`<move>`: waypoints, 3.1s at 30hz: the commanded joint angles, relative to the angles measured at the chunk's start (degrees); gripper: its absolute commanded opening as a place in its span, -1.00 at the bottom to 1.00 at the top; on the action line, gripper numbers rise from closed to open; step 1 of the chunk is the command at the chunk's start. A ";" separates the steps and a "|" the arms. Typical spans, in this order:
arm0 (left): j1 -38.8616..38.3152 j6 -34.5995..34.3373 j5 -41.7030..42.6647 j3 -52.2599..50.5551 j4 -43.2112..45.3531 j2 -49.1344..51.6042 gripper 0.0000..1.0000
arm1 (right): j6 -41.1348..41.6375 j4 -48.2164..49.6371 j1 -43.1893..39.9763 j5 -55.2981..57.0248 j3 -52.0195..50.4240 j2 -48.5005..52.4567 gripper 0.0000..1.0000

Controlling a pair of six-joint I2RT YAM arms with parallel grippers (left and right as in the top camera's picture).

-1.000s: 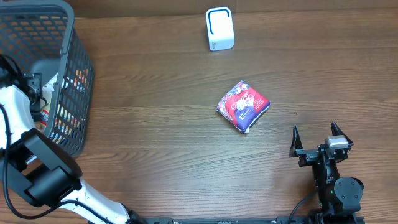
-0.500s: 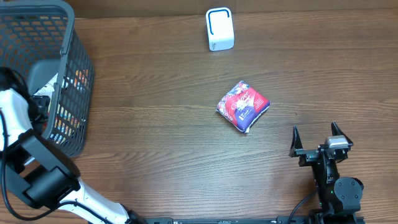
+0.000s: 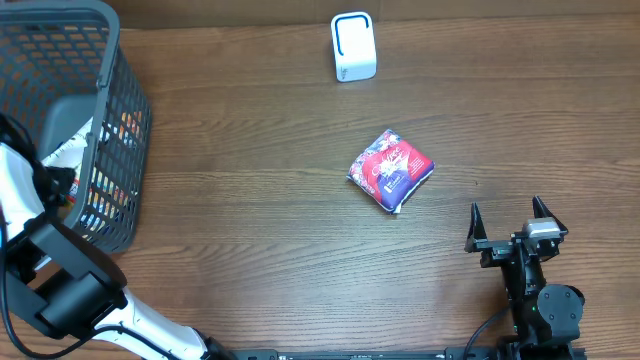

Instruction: Scan the item barcode

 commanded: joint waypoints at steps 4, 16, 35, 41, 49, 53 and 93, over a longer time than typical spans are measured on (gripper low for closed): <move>-0.74 6.93 2.29 -7.98 8.66 0.02 0.78 | -0.24 0.37 -0.26 0.11 -0.59 -0.52 1.00; -0.76 14.12 10.86 -16.48 20.76 0.02 -0.07 | -0.24 0.37 -0.26 0.13 -0.59 -0.52 1.00; -0.76 18.84 22.16 13.57 2.97 -11.76 -0.92 | -0.24 0.37 -0.26 0.11 -0.59 -0.52 1.00; -0.76 18.84 25.77 14.91 5.55 -20.28 -0.92 | -0.24 0.37 -0.26 0.11 -0.59 -0.52 1.00; -0.74 18.78 16.31 13.60 1.84 -22.64 0.37 | -0.24 0.37 -0.26 0.11 -0.59 -0.52 1.00; -0.76 18.93 10.86 8.85 1.33 -19.69 0.66 | -0.24 0.37 -0.26 0.11 -0.59 -0.52 1.00; 0.00 38.25 10.01 1.88 4.83 14.08 0.33 | -0.24 0.37 -0.26 0.11 -0.59 -0.52 1.00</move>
